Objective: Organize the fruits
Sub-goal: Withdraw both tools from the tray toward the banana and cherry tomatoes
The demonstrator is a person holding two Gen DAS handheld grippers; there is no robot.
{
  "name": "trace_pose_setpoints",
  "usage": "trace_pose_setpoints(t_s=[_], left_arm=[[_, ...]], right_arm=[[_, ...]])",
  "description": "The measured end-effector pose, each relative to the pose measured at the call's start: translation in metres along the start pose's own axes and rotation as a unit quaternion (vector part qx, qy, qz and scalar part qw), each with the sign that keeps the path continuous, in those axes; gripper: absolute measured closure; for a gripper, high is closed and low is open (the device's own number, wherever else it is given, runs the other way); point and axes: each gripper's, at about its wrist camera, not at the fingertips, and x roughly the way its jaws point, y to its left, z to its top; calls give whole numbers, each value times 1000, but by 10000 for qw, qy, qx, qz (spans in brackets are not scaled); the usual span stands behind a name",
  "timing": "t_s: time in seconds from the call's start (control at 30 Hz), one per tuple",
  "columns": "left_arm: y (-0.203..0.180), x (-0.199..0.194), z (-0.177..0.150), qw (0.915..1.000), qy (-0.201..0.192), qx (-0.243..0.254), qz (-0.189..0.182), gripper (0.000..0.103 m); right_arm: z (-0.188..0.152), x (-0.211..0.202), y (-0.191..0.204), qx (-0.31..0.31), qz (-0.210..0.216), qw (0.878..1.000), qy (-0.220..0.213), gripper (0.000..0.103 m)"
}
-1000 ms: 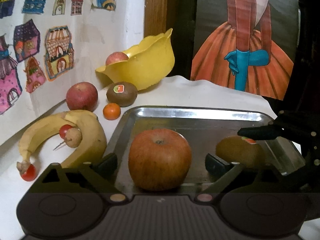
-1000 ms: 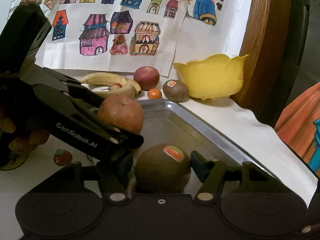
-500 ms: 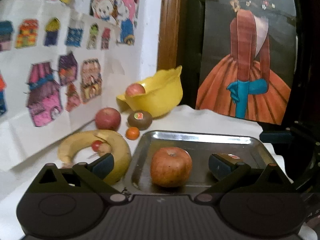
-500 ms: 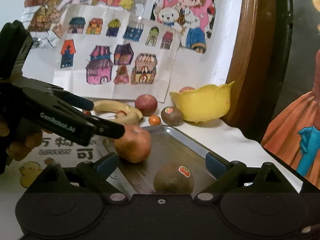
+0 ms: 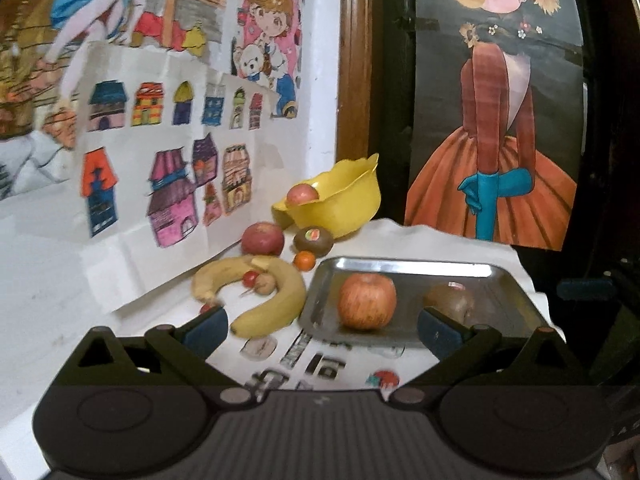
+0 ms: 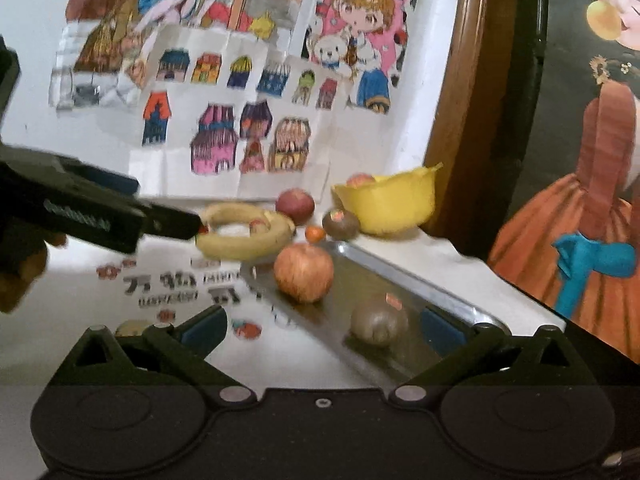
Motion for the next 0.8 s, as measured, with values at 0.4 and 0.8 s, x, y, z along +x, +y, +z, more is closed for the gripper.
trace_pose_setpoints(t_s=[0.4, 0.8], left_arm=[[29, -33, -29, 9982, 444, -26, 404, 0], [82, -40, -33, 9955, 659, -230, 638, 0]], right_arm=[[-15, -11, 47, -102, 414, 9985, 344, 1], [16, 9, 71, -301, 1071, 9937, 120, 1]])
